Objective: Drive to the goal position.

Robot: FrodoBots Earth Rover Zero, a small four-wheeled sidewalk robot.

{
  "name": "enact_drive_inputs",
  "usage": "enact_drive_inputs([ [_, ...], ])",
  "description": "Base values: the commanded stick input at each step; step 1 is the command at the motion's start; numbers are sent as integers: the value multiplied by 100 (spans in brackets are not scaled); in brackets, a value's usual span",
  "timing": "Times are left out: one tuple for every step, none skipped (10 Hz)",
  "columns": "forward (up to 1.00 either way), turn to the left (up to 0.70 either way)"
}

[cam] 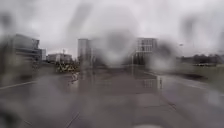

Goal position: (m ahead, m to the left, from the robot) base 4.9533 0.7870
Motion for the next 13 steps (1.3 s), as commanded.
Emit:
enact_drive_inputs([
  [7,0],
  [7,0],
  [7,0],
  [7,0],
  [7,0],
  [7,0],
  [7,0],
  [7,0],
  [7,0],
  [7,0],
  [7,0],
  [7,0],
  [7,0],
])
